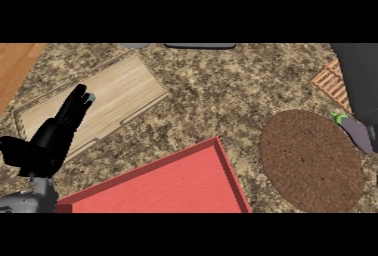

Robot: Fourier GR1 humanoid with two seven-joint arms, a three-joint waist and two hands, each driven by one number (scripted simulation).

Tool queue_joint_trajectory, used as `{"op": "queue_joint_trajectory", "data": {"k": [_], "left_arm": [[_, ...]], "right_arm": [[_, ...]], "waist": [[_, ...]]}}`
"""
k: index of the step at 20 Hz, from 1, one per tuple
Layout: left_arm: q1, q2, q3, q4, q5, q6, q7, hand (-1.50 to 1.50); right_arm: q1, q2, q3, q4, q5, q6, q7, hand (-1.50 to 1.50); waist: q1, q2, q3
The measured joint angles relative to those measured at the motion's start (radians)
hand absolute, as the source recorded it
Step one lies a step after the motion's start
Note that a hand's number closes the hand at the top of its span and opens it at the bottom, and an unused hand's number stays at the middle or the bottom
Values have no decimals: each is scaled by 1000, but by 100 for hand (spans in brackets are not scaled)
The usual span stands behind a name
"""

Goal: Pick the sweet potato from the placemat and place it in the tiered shelf

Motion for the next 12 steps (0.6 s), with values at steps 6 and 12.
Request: {"op": "queue_joint_trajectory", "data": {"k": [6, 12], "left_arm": [[-3, 11, 13, -2, 0, 2, 10, 0], [6, 0, 4, -9, -1, -1, 12, 0]], "right_arm": [[62, -136, 101, 233, 204, 251, 58, 150], [-34, -225, 177, 340, 320, 472, 67, 150]], "waist": [[-21, 1, -8], [-8, -3, -4]]}}
